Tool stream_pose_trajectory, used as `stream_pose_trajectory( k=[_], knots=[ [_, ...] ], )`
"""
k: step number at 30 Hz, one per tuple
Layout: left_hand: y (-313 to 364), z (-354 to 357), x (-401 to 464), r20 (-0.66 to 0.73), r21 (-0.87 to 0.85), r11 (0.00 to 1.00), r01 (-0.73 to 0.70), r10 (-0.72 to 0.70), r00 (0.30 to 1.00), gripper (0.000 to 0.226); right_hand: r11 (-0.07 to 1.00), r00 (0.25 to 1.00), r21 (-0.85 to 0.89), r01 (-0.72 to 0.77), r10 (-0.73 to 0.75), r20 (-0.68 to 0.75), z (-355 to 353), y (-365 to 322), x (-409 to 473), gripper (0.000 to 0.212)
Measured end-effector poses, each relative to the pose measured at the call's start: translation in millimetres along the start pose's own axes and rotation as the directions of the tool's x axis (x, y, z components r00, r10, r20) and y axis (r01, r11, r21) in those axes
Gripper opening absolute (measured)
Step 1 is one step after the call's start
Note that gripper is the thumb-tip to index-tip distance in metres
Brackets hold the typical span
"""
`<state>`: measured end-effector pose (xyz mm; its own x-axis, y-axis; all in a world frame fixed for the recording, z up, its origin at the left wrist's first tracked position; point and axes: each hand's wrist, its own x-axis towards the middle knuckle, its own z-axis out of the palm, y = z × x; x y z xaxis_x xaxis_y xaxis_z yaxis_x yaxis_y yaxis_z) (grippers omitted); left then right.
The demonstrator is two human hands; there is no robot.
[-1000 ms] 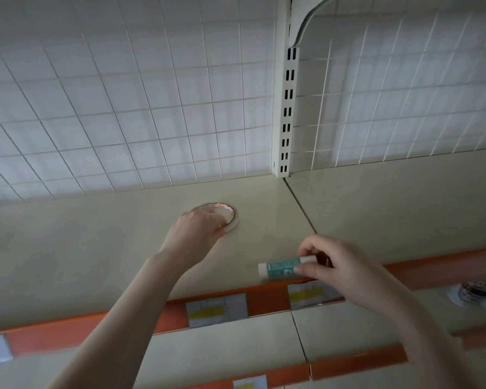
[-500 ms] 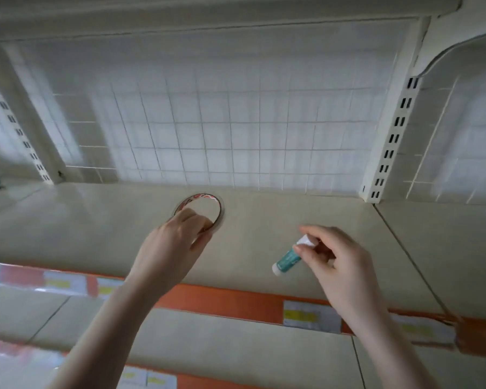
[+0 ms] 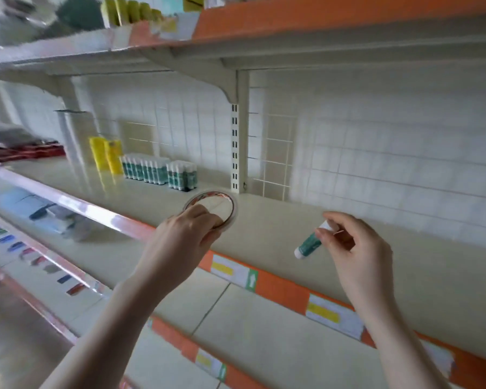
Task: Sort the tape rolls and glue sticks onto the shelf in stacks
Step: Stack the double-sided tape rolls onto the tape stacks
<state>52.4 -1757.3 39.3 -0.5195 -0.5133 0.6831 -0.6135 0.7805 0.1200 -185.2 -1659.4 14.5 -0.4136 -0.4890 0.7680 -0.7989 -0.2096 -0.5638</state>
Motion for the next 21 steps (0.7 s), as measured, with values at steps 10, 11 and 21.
stream_pose_trajectory(
  k=[10,11,21],
  knots=[
    [-189.9,-40.8,-3.9,-0.025,0.101,0.987,0.124,-0.122,0.992,0.014,0.998,0.994,0.044,0.039,-0.043,0.102,195.9,-79.0,54.9,0.018],
    [-205.8,-39.5,-1.1,-0.035,0.107,0.986,0.128,-0.125,0.992,0.014,0.998,0.993,0.048,0.044,-0.049,0.112,213.4,-81.9,61.8,0.017],
    [-341.6,-1.2,38.8,-0.017,0.07,0.991,0.113,-0.112,0.994,0.015,0.998,0.977,-0.036,-0.059,0.065,0.204,385.9,-65.2,127.6,0.011]
  ],
)
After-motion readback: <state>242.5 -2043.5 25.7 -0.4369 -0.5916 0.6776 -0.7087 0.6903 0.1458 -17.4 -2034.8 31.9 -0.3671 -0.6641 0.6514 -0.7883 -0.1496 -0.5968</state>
